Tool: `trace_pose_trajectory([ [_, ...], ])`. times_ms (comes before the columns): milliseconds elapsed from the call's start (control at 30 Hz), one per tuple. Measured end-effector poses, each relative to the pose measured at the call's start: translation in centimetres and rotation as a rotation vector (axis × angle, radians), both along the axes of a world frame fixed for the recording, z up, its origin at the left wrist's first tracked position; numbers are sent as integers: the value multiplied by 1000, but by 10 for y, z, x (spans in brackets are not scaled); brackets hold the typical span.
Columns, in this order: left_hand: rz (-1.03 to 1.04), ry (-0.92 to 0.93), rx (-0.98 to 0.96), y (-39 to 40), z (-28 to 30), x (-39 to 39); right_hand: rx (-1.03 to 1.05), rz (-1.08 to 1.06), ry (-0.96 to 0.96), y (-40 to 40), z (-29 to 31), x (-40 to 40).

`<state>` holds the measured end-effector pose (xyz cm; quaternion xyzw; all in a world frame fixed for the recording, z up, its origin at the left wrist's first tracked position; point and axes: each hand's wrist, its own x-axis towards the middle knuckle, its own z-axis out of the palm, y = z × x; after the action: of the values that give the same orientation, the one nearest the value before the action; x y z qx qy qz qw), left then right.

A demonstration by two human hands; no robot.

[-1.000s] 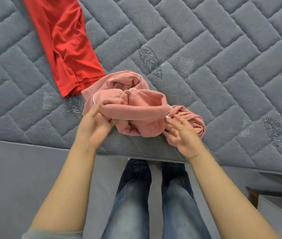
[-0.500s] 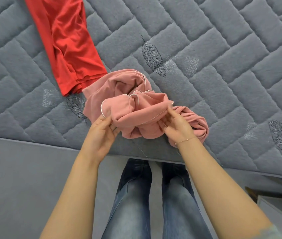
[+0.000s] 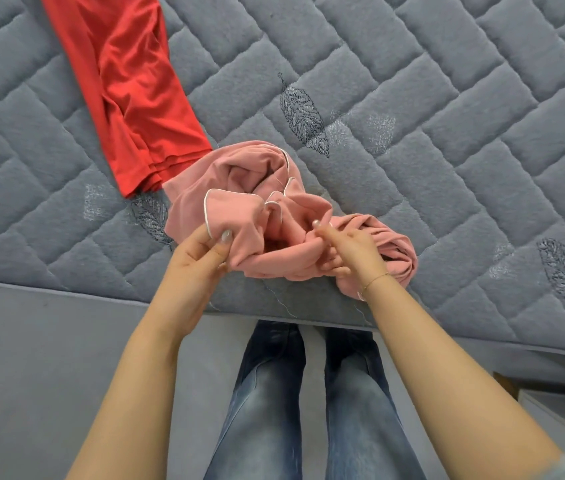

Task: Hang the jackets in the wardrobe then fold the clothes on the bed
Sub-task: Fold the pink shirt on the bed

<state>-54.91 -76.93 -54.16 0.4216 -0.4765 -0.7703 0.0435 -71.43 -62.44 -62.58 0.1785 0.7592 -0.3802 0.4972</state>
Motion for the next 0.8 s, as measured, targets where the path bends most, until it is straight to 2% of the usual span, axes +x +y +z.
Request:
trace_pose_trajectory([
  [33,-3,-8,-27,3,2,0,-43,2,-18,2,-2,3],
  [100,7,-21,-72,7,4,0,-140,-142,-104,7,-2,10],
  [233,190,-35,-44,13,3,-3,-342,-715,-388,18,8,9],
  [300,303,-45,-6,13,0,-3,-506,-894,-502,25,17,6],
  [433,480,80,213,10,0,-5,-820,-893,-473,34,39,5],
  [567,647,200,445,5,4,-7,-966,-941,-400,36,49,12],
  [667,689,266,567,-9,0,-8,-970,-920,-388,33,50,16],
  [733,602,259,530,-20,-7,-17,-896,-879,-360,28,46,11],
  [800,443,155,338,-26,-18,-29,-892,-874,-346,25,38,-1],
])
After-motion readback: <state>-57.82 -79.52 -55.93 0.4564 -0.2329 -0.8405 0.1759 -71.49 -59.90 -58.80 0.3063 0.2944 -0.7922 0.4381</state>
